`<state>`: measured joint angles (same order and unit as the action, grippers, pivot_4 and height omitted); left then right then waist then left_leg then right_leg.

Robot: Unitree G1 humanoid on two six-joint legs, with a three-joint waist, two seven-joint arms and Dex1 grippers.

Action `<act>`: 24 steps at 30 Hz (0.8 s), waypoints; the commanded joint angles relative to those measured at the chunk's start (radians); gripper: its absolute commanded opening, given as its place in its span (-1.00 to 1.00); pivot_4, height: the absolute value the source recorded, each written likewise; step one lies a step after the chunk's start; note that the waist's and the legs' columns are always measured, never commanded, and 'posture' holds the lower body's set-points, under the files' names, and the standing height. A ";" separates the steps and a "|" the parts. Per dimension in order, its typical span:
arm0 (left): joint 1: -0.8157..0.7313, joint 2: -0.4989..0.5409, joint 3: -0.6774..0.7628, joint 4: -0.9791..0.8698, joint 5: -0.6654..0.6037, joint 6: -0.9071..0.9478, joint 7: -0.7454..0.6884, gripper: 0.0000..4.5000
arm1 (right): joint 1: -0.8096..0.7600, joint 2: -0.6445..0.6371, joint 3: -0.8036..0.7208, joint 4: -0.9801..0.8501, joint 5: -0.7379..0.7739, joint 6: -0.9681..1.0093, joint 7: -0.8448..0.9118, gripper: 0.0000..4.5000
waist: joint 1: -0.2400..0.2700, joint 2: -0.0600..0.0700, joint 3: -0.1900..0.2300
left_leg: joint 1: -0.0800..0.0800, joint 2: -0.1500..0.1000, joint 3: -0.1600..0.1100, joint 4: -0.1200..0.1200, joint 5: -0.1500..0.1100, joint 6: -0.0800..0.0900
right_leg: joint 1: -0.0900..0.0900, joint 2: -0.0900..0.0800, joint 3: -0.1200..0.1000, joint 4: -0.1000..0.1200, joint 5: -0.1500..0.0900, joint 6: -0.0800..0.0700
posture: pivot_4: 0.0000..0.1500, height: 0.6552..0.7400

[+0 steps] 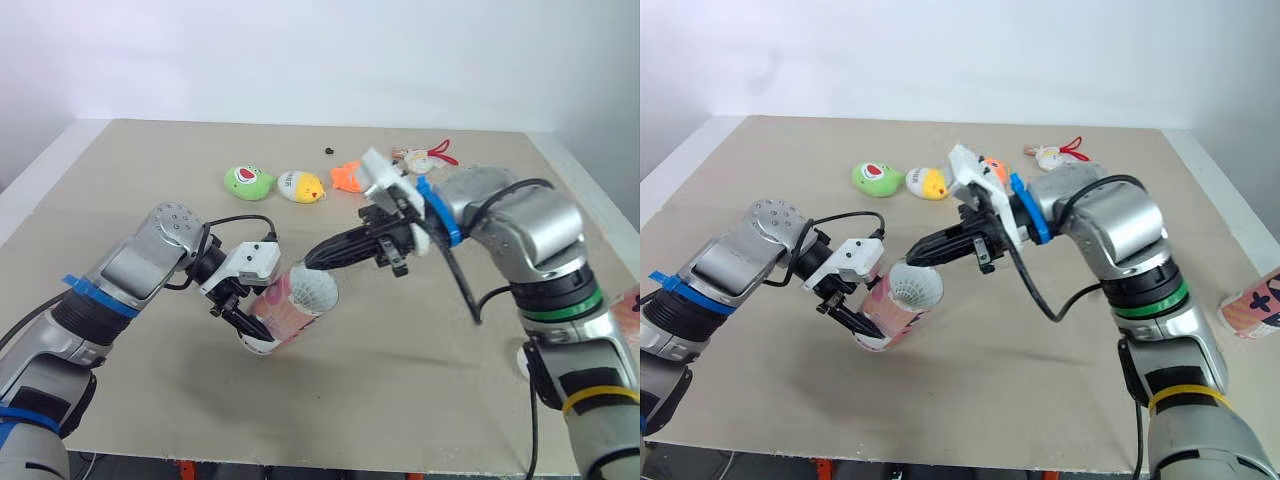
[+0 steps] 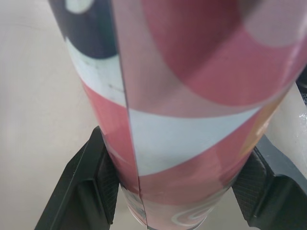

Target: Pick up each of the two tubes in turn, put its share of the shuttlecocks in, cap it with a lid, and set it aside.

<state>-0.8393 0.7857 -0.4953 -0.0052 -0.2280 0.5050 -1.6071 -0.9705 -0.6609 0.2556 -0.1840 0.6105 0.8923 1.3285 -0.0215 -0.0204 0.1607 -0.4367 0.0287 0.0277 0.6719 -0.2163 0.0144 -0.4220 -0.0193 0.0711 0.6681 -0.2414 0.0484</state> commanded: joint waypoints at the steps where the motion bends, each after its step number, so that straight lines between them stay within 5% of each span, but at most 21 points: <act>1: 0.015 -0.020 0.030 -0.006 0.010 -0.008 0.037 0.22 | 0.043 -0.031 -0.053 -0.072 0.033 0.016 -0.021 -0.98 | 0.001 0.000 0.000 | 0.000 0.000 0.000 0.000 0.000 0.000 | 0.000 0.000 0.000 0.000 0.000 0.000 | 1.00 1.00; 13: 0.149 -0.113 0.191 -0.057 -0.091 -0.096 0.119 0.22 | 0.368 -0.143 -0.543 -0.248 0.221 0.101 -0.313 -0.98 | 0.002 0.000 0.000 | -0.001 -0.002 -0.001 0.000 0.000 0.000 | 0.001 -0.006 0.002 -0.003 0.001 0.006 | 1.00 1.00; 24: 0.248 -0.325 0.233 0.084 -0.107 -0.325 0.239 0.22 | 0.652 -0.242 -0.679 -0.309 0.153 0.052 -0.471 -0.98 | 0.000 0.000 0.000 | 0.000 -0.002 0.000 0.000 0.000 0.000 | 0.001 -0.003 0.002 -0.003 0.002 0.005 | 1.00 1.00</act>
<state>-0.5876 0.4719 -0.2954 0.0746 -0.3147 0.2112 -1.3791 -0.3333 -0.8802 -0.3759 -0.4438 0.7681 0.9630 0.8628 -0.0211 -0.0205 0.1608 -0.4370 0.0268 0.0279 0.6716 -0.2162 0.0146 -0.4206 -0.0227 0.0734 0.6652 -0.2399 0.0529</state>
